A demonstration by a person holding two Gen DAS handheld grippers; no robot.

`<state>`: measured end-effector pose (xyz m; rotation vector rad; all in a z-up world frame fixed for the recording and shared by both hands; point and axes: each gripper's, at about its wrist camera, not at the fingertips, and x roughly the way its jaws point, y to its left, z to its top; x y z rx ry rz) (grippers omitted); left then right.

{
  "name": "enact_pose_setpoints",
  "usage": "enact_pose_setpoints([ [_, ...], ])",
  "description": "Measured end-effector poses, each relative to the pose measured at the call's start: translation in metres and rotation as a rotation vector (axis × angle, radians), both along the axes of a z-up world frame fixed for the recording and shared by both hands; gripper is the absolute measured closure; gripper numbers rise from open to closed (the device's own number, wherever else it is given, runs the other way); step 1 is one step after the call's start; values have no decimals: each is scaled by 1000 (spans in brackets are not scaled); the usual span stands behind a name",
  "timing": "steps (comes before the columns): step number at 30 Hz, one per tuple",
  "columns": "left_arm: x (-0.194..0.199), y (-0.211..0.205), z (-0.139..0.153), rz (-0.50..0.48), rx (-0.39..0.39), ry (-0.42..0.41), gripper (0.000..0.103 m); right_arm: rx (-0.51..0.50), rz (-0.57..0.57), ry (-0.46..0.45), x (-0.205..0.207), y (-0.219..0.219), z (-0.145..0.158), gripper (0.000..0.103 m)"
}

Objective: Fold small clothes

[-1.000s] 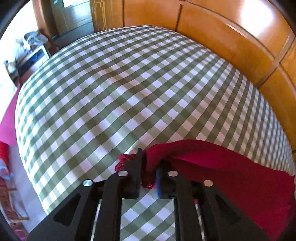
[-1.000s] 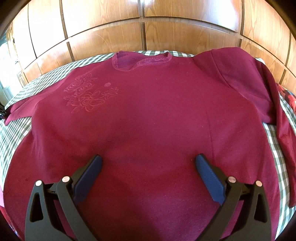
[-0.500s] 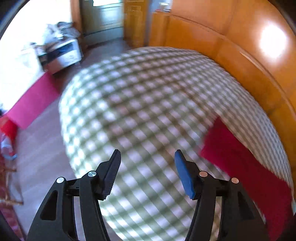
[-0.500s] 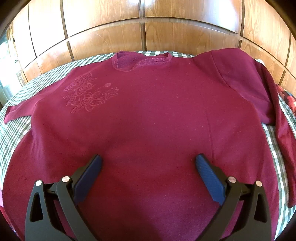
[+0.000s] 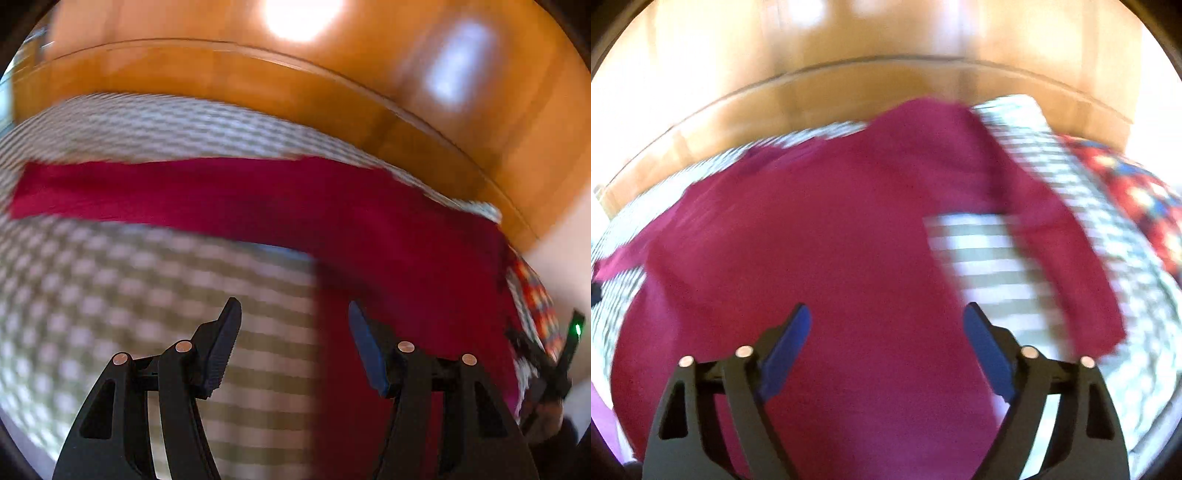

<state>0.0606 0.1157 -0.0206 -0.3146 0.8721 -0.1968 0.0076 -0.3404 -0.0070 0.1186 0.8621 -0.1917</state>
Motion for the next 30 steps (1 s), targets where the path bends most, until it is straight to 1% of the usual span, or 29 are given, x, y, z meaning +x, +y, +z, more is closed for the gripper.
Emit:
enact_pose_setpoints([
  [2, -1, -33, 1, -72, 5, -4, 43, -55, -67, 15, -14, -38, 0, 25],
  [3, -1, -52, -1, -113, 12, -1, 35, -88, -79, 38, -18, -51, -4, 26],
  [4, -1, -63, -2, -135, 17, 1, 33, -104, -79, 58, -19, -60, -9, 27],
  [6, 0, -87, -7, -180, 30, 23, 33, -123, -93, 122, -20, -78, -28, 32],
  [8, -1, -102, -9, -207, 35, 38, 33, -99, -92, 157, -20, -90, -43, 48],
  [9, -1, -108, -11, -215, 43, 43, 33, -86, -87, 149, -21, -92, -44, 49],
  [10, 0, -113, -13, -226, 51, 49, 33, -90, -76, 141, -21, -92, -43, 58],
  [11, 0, -118, -13, -237, 60, 54, 33, -96, -67, 142, -19, -90, -40, 79],
  [12, 1, -122, -13, -244, 75, 54, 33, -84, -71, 140, -18, -92, -33, 88],
  [13, -1, -122, -18, -247, 91, 52, 33, -65, -80, 122, -19, -95, -26, 94],
  [15, -1, -125, -23, -250, 116, 55, 33, -24, -106, 32, -23, -110, 6, 95],
  [16, -2, -122, -24, -252, 116, 60, 33, -9, -123, 2, -24, -118, 18, 95],
  [18, 3, -121, -27, -246, 118, 75, 33, 42, -179, -93, -32, -142, 56, 96],
  [19, 4, -119, -27, -246, 116, 79, 33, 60, -195, -126, -33, -152, 69, 96],
  [21, 6, -120, -28, -243, 112, 81, 33, 87, -241, -210, -36, -178, 105, 96],
  [23, 8, -123, -27, -251, 114, 73, 33, 100, -282, -254, -32, -198, 128, 96],
  [25, 9, -128, -26, -264, 128, 61, 33, 87, -326, -271, -22, -219, 142, 96],
  [27, 11, -133, -26, -279, 147, 53, 33, 72, -376, -258, -9, -241, 147, 96],
  [29, 13, -136, -27, -281, 158, 58, 33, 42, -456, -195, 9, -272, 139, 96],
  [30, 15, -136, -29, -279, 162, 65, 33, 48, -498, -147, 19, -288, 128, 96],
])
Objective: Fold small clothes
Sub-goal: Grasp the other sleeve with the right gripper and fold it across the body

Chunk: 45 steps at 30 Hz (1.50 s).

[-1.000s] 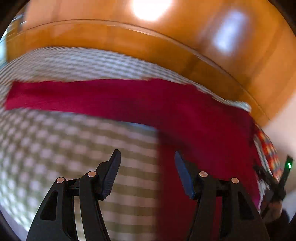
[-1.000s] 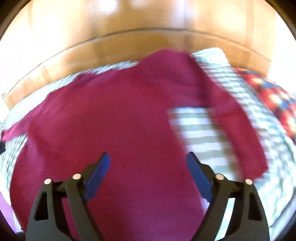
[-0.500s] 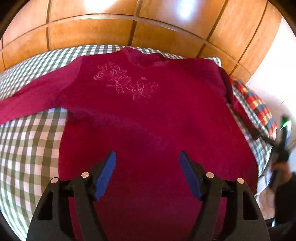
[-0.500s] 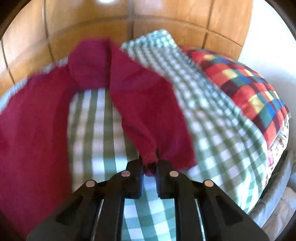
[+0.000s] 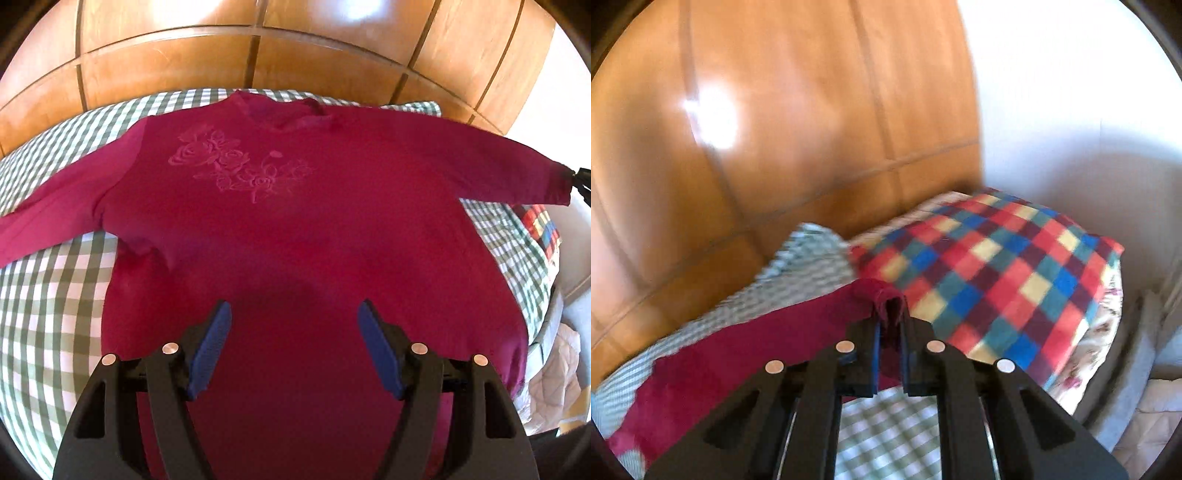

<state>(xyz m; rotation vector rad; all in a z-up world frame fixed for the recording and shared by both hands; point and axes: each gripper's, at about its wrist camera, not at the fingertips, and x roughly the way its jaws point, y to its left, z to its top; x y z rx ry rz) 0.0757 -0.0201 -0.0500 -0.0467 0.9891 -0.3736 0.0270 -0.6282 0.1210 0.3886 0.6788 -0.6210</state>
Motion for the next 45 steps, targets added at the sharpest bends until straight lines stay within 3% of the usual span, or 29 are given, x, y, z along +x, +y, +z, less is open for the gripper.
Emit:
enact_pose_setpoints([
  [3, 7, 0, -5, 9, 3, 22, 33, 107, -89, 98, 19, -40, -37, 96],
  [6, 12, 1, -6, 12, 10, 27, 33, 146, -100, 146, 35, -58, -61, 96],
  [9, 17, 0, -6, 19, 10, 29, 33, 121, -113, 119, 33, -65, -67, 72],
  [10, 18, 0, -6, 21, 8, 28, 33, 123, -118, 96, 29, -67, -67, 52],
  [11, 20, -1, -5, 22, 6, 26, 33, 126, -128, 59, 20, -67, -64, 41],
  [13, 23, -3, -5, 22, 3, 18, 33, 148, -125, 4, 3, -65, -59, 37],
  [16, 27, -4, -7, 30, -7, 17, 33, 275, -45, -77, -21, -48, -67, 35],
  [19, 29, -3, -11, 39, -22, 29, 33, 392, 10, -62, -35, -20, -101, 34],
  [22, 27, -2, -9, 33, -28, 25, 33, 437, -10, 1, -28, -9, -137, 34],
  [25, 23, 4, -5, 36, -34, 19, 33, 457, -88, 5, -13, -18, -161, 37],
  [27, 20, 9, -4, 52, -39, 16, 33, 477, -115, -19, -1, -27, -165, 46],
  [28, 19, 14, -3, 65, -46, 17, 33, 477, -117, -11, 5, -28, -165, 56],
  [29, 18, 18, -4, 77, -56, 19, 33, 481, -105, 7, 13, -28, -164, 73],
  [32, 17, 31, -4, 106, -91, 23, 33, 423, -29, 11, 31, -12, -141, 95],
  [36, 21, 46, -4, 134, -153, 21, 32, 261, 108, 9, 64, 35, -90, 96],
  [39, 23, 54, 2, 143, -179, -1, 27, 207, 253, -23, 95, 89, -61, 96],
  [45, 32, 74, 13, 191, -233, -6, 25, 197, 561, -75, 157, 222, -33, 97],
])
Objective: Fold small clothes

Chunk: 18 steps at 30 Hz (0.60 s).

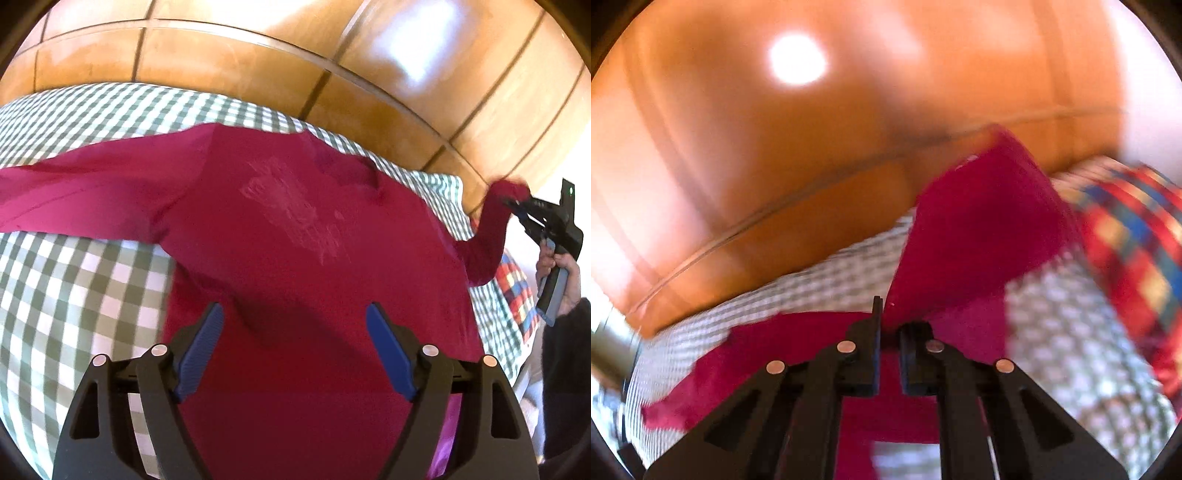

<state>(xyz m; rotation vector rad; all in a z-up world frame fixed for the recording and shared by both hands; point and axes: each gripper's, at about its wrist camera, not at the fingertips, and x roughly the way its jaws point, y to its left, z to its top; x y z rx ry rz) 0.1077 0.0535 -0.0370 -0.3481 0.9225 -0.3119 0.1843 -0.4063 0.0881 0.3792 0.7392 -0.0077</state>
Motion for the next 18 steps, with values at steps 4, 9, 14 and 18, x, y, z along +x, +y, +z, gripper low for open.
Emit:
enact_pose_setpoints([
  [4, 13, 21, -2, 53, -112, 53, 24, 9, 218, 27, 28, 110, -19, 97],
  [9, 26, 33, 7, 69, -166, 42, 25, -50, 426, 114, 32, 204, -63, 93],
  [14, 40, 34, 18, 58, -166, -7, 25, -71, 450, 90, 1, 203, -66, 50],
  [18, 61, 31, 17, 57, -171, -3, 26, -133, 389, 72, -42, 164, -64, 45],
])
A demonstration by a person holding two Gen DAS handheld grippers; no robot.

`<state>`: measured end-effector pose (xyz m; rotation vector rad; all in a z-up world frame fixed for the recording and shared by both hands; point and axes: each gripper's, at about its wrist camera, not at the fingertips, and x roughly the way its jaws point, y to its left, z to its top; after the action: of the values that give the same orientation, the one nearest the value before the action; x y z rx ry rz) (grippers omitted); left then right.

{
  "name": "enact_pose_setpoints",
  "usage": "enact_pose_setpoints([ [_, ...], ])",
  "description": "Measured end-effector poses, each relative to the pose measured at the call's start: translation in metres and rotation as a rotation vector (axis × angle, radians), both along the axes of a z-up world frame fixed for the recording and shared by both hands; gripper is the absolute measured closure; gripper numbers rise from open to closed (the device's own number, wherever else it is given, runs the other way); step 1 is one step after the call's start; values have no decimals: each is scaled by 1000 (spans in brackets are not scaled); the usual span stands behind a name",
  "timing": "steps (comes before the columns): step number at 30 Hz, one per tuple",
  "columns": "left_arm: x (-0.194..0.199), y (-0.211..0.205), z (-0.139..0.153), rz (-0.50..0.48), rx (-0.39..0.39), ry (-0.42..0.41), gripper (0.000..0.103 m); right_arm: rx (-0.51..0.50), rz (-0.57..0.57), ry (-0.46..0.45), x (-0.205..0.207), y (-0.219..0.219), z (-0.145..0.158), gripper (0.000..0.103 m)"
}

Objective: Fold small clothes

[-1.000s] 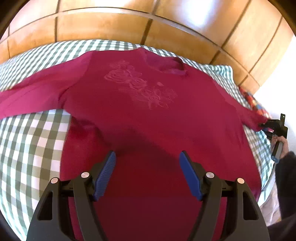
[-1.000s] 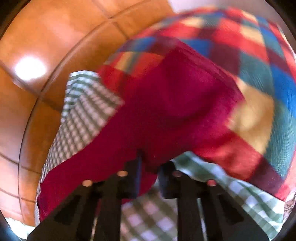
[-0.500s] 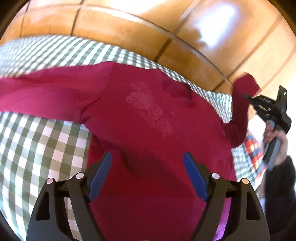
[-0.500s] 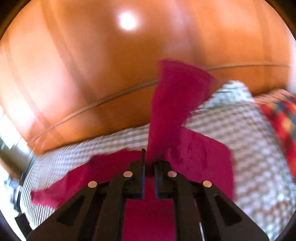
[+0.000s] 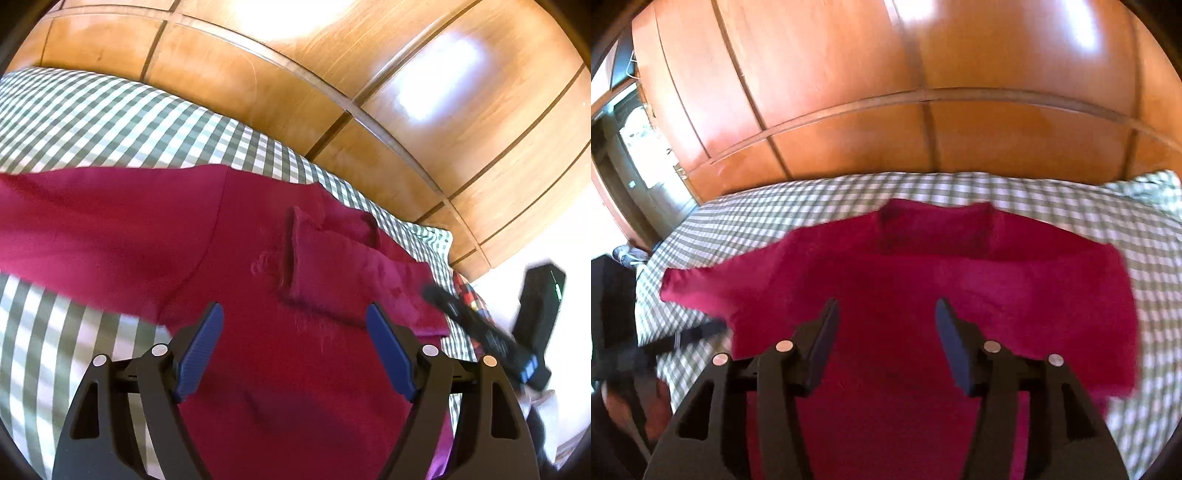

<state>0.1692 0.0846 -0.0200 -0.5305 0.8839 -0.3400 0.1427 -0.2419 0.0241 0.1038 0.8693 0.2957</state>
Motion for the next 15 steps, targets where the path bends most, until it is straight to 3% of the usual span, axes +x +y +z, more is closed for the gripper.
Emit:
enact_pose_setpoints([
  [5, 38, -13, -12, 2, 37, 40, 33, -61, -189, 33, -40, -78, -18, 40],
  [8, 60, -23, -23, -9, 73, 70, 42, -44, -309, 92, -54, -124, -34, 40],
  [11, 81, -34, -35, -6, 90, 111, 57, -13, -401, 128, -55, -156, -49, 40],
  [15, 94, -53, -34, -31, 143, 109, 96, 12, -452, 134, -38, -163, -56, 40],
])
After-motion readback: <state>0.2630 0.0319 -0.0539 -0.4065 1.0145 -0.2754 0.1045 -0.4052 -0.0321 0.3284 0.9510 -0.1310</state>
